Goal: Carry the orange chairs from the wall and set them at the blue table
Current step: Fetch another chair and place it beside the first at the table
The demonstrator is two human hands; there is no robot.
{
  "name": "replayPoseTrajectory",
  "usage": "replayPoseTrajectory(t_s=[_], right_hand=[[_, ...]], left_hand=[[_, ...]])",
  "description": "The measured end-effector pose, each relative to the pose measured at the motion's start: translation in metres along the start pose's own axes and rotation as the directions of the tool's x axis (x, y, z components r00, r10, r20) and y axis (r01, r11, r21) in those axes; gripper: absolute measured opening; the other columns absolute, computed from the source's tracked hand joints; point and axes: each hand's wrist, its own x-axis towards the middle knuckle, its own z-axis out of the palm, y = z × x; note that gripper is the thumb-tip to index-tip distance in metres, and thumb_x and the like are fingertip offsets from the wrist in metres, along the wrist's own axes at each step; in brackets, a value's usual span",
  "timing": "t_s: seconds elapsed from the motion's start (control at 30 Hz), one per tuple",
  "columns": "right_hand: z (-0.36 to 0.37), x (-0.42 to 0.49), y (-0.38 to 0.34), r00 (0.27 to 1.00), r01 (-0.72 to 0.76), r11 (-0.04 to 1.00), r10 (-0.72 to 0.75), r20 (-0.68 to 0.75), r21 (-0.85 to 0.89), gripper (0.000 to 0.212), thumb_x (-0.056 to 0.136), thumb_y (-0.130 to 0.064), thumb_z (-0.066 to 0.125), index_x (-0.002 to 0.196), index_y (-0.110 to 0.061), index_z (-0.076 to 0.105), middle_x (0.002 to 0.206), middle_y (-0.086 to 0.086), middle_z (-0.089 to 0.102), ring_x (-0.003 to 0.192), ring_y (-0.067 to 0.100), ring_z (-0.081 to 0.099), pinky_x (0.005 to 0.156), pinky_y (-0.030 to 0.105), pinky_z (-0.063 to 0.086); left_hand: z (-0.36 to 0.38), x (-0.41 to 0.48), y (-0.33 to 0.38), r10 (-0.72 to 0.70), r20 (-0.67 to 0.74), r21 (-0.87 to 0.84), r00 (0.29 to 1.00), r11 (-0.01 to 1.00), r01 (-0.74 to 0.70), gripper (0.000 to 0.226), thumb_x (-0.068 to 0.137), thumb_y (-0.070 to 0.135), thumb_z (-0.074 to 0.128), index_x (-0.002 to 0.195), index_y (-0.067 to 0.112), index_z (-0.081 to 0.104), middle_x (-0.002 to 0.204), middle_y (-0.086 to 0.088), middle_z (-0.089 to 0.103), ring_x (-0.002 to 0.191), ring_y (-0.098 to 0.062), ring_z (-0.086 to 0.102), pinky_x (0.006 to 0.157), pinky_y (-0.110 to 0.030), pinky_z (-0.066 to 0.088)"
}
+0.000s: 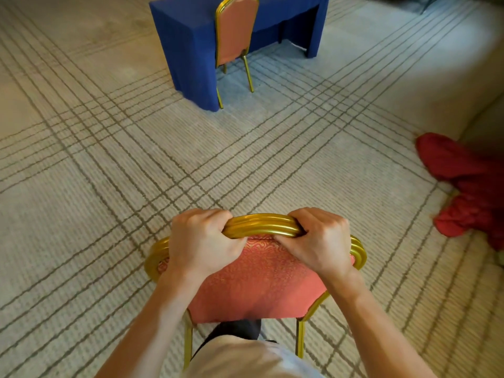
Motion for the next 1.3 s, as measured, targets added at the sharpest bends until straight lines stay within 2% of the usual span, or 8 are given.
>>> replayPoseTrajectory(t_s=[0.27,0.47,0.57,0.67,0.73,0.83,0.97,1.3], right_hand=[[0.034,0.098,0.051,0.997,-0.061,0.996,0.058,-0.041,-0.063,0.059,0.095,-0.066,0.052,0.073,-0.016,0.073,0.062,-0.006,0.066,0.053,0.015,0.064,0.048,0.028,0.049],[0.052,0.148,0.096,0.995,-0.074,0.989,0.064,-0.081,-0.128,0.041,0.086,-0.052,0.075,0.070,-0.015,0.072,0.060,-0.005,0.065,0.052,0.015,0.063,0.047,0.031,0.050],[0.067,0.175,0.128,0.993,-0.073,0.986,0.057,-0.104,-0.150,0.039,0.085,-0.051,0.076,0.071,-0.015,0.073,0.060,-0.004,0.066,0.053,0.016,0.064,0.048,0.031,0.051],[0.081,0.204,0.166,0.993,-0.062,0.989,0.048,-0.106,-0.133,0.041,0.088,-0.053,0.071,0.073,-0.015,0.074,0.062,-0.004,0.068,0.054,0.016,0.065,0.049,0.031,0.051],[0.093,0.225,0.197,0.991,-0.076,0.988,0.060,-0.119,-0.135,0.047,0.091,-0.058,0.065,0.073,-0.016,0.074,0.061,-0.004,0.067,0.054,0.017,0.065,0.049,0.031,0.051],[0.113,0.262,0.248,0.988,-0.114,0.986,0.099,-0.122,-0.125,0.051,0.092,-0.061,0.062,0.069,-0.017,0.071,0.059,-0.005,0.064,0.052,0.017,0.063,0.047,0.031,0.049],[0.131,0.309,0.308,0.988,-0.136,0.985,0.127,-0.085,-0.107,0.040,0.083,-0.057,0.073,0.071,-0.018,0.072,0.060,-0.007,0.065,0.054,0.015,0.064,0.050,0.030,0.050],[0.162,0.411,0.421,0.987,-0.138,0.986,0.130,-0.090,-0.089,0.044,0.087,-0.058,0.069,0.070,-0.018,0.072,0.061,-0.006,0.066,0.054,0.016,0.064,0.047,0.033,0.051]], left_hand=[[0.055,0.124,-0.045,0.085,-0.017,-0.107,0.996,0.990,-0.086,0.038,0.069,0.032,0.079,0.051,0.019,0.048,0.048,0.005,0.050,0.042,-0.020,0.046,0.047,-0.026,0.031],[0.092,0.194,-0.056,0.134,-0.074,-0.147,0.988,0.979,-0.144,0.032,0.071,0.031,0.077,0.052,0.017,0.055,0.049,0.004,0.052,0.043,-0.020,0.049,0.043,-0.032,0.039],[0.116,0.233,-0.060,0.160,-0.098,-0.151,0.982,0.973,-0.174,0.031,0.073,0.031,0.075,0.053,0.016,0.056,0.049,0.004,0.054,0.044,-0.020,0.051,0.044,-0.030,0.038],[0.143,0.274,-0.063,0.169,-0.124,-0.140,0.978,0.972,-0.186,0.037,0.080,0.033,0.069,0.051,0.016,0.052,0.048,0.004,0.050,0.043,-0.018,0.046,0.050,-0.024,0.028],[0.166,0.305,-0.063,0.173,-0.123,-0.110,0.977,0.976,-0.187,0.039,0.078,0.033,0.072,0.050,0.017,0.050,0.047,0.003,0.049,0.043,-0.019,0.045,0.052,-0.024,0.025],[0.205,0.358,-0.064,0.175,-0.087,-0.072,0.981,0.981,-0.181,0.037,0.071,0.031,0.080,0.051,0.018,0.051,0.047,0.003,0.051,0.042,-0.022,0.049,0.049,-0.026,0.030],[0.251,0.421,-0.064,0.167,-0.055,-0.055,0.985,0.984,-0.170,0.037,0.073,0.034,0.079,0.052,0.018,0.054,0.047,0.003,0.054,0.043,-0.023,0.053,0.045,-0.030,0.039],[0.326,0.551,-0.061,0.178,-0.071,-0.051,0.981,0.982,-0.182,0.030,0.073,0.031,0.079,0.054,0.016,0.061,0.050,0.003,0.058,0.044,-0.022,0.056,0.043,-0.033,0.044]])
